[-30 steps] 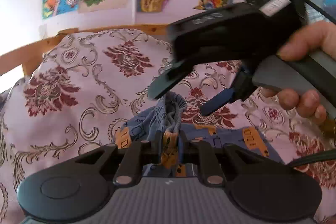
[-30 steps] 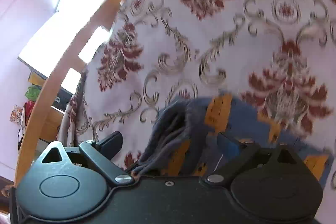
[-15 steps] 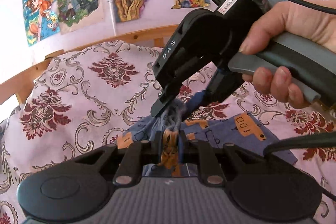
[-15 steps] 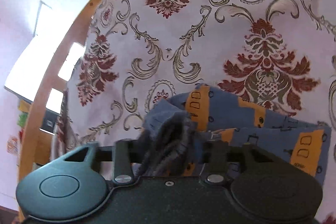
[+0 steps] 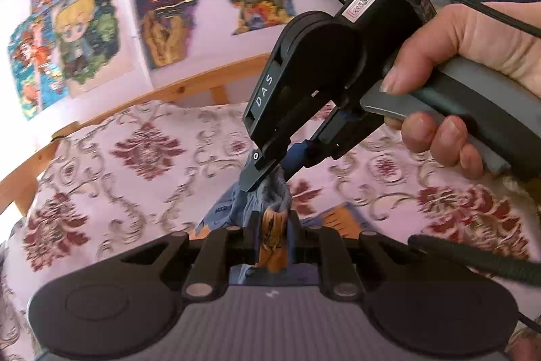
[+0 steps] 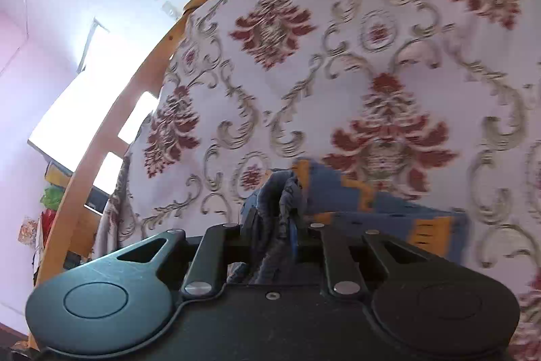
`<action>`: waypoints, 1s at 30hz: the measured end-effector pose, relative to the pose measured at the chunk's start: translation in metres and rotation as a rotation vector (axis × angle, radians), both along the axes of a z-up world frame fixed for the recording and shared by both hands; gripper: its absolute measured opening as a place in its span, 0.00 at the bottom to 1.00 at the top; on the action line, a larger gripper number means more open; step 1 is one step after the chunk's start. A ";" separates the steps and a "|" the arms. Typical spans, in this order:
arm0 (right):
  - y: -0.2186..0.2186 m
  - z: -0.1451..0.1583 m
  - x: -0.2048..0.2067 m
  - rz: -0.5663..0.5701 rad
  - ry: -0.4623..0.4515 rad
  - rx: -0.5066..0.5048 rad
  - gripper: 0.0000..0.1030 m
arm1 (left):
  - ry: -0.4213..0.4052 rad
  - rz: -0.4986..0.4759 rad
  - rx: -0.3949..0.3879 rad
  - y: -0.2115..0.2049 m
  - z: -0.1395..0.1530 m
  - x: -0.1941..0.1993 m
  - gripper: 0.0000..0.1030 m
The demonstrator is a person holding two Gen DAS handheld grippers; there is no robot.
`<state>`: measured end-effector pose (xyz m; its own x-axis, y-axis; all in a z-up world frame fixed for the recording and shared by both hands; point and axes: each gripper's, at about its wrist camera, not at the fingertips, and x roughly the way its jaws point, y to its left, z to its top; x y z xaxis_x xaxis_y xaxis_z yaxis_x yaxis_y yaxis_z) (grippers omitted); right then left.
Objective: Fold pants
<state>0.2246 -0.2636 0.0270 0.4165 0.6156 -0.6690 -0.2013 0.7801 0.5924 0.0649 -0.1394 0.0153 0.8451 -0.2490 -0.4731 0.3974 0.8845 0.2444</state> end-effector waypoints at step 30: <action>-0.063 -0.062 -0.081 -0.268 -0.147 -0.338 0.99 | 0.454 0.133 -0.262 0.093 -0.031 0.060 1.00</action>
<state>0.1439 -0.3263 -0.0353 0.6367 0.2301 -0.7360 -0.0290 0.9609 0.2753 0.1251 -0.0468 -0.0153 0.6022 -0.3128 -0.7346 0.2926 0.9425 -0.1614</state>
